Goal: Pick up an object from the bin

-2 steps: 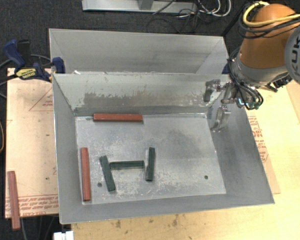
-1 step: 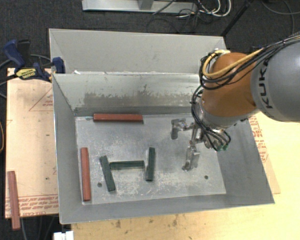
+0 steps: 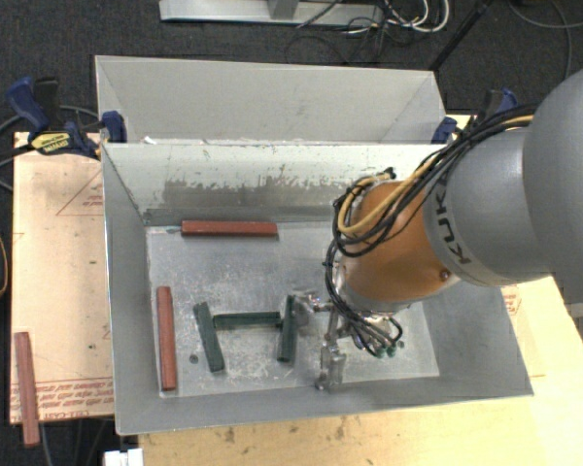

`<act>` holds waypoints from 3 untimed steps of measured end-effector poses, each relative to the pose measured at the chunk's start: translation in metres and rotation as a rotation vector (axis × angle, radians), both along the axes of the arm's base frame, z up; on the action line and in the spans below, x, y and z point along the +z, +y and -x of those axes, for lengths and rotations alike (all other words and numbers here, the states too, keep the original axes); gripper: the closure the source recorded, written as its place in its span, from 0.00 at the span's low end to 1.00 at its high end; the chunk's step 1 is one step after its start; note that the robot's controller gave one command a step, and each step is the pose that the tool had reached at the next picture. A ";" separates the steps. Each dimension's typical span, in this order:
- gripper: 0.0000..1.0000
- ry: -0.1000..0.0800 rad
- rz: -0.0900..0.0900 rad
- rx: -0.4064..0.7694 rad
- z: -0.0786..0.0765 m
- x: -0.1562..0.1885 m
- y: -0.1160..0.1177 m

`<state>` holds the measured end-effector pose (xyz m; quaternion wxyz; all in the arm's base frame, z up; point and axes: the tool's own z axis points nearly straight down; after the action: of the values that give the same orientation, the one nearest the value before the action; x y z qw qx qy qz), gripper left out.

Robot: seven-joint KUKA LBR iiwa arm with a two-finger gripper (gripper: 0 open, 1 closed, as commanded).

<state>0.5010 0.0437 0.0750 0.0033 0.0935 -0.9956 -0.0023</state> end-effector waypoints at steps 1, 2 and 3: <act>0.00 -0.016 0.000 0.189 -0.050 -0.003 0.069; 0.00 -0.010 0.002 -0.026 -0.131 -0.004 0.085; 0.00 -0.007 -0.001 0.258 -0.084 -0.003 0.145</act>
Offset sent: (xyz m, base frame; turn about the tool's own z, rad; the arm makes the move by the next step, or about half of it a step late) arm 0.0477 0.0658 -0.0050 -0.1877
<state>0.5851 0.1888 0.0719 0.0000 0.2208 -0.9753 -0.0021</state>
